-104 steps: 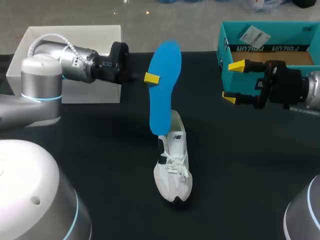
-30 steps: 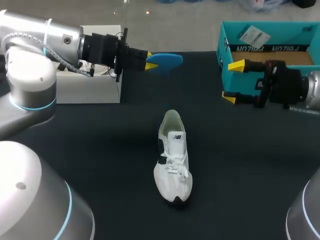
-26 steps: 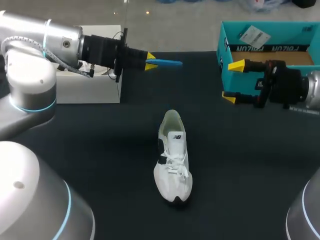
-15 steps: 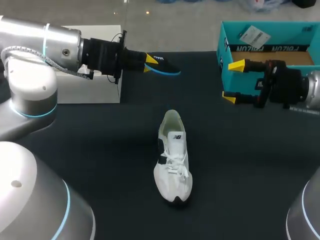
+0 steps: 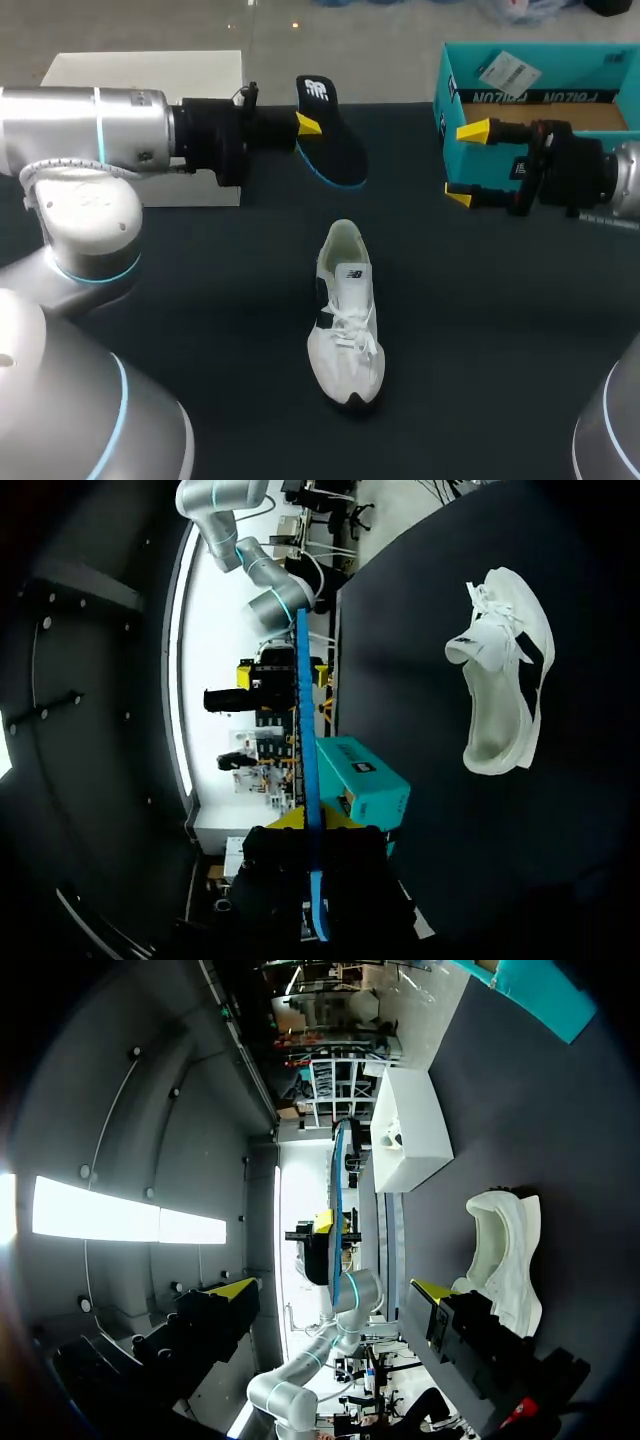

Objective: Take the shoe out of the shoebox, open the shoe tongue, remove and reinsert the insole, then place the shoe into the shoebox

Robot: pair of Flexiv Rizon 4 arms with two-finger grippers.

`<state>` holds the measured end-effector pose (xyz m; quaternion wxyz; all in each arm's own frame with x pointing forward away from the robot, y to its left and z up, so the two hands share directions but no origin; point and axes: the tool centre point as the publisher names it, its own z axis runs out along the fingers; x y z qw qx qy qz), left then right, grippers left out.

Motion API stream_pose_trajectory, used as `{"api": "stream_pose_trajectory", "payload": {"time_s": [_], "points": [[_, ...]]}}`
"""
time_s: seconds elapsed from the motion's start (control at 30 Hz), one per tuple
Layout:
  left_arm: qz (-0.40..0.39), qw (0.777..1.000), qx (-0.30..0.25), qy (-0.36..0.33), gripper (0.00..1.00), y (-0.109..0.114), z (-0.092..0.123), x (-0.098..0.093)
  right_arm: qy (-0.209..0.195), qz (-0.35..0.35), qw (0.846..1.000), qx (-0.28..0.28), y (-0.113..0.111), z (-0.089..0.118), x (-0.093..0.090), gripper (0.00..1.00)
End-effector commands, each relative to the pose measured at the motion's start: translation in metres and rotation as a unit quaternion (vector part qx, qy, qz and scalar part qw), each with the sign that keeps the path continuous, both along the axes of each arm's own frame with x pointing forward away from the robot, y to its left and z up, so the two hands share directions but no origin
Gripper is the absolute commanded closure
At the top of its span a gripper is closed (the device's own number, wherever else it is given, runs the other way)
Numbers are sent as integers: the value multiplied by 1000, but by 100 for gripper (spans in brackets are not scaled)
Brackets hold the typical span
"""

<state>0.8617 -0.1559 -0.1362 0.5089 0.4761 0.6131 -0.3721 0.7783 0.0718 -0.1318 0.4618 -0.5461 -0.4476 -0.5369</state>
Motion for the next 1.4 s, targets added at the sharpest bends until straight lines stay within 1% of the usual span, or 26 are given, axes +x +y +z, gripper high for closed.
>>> {"api": "stream_pose_trajectory", "payload": {"time_s": [0.03,0.1,0.13,0.3,0.5,0.57,0.7,0.8,0.87,0.9,0.93,0.97,1.17,1.2,1.23,1.33,1.37,1.4], "points": [[19,999,-34,-19,100,-1,-7,-9,0,-2,1000,0,1,-1,-1,0],[-6,998,-26,-52,100,-1,-10,-7,0,-2,1000,0,1,-1,-1,0],[-19,998,-42,-39,100,-2,-10,-8,0,-2,1000,0,1,-1,-1,0],[-64,993,-55,-83,100,-5,-7,-10,0,-2,1000,0,1,-1,-1,0],[-86,990,-93,-64,100,-8,3,-13,-1,29,1000,-1,4,11,0,0],[-93,989,-109,-45,100,-12,7,-16,-8,43,999,-15,6,16,2,0],[-101,987,-123,-13,100,-19,14,-22,-37,62,995,-66,14,24,10,0],[-104,989,-108,-4,100,-24,17,-28,-57,59,992,-95,18,27,18,0],[-106,989,-101,3,100,-27,18,-31,-61,57,991,-101,20,28,22,36],[-105,990,-98,6,100,-28,18,-33,-61,57,991,-100,21,27,23,47],[-104,990,-95,5,100,-30,18,-34,-60,56,992,-99,23,25,24,52],[-104,990,-95,7,100,-31,18,-34,-59,55,992,-97,24,23,25,53],[-89,994,-65,0,100,-41,9,-37,-49,54,992,-99,37,9,20,50],[-91,994,-66,0,100,-41,8,-36,-46,55,992,-102,38,7,19,49],[-89,994,-57,-4,100,-42,6,-36,-44,55,992,-106,39,5,18,44],[-90,995,-49,-9,100,-45,1,-35,-39,59,992,-109,44,0,16,45],[-90,995,-50,-9,100,-46,0,-35,-36,62,991,-109,45,-1,15,50],[-91,994,-51,-11,100,-46,-1,-35,-35,64,991,-111,47,-2,15,51]]}}
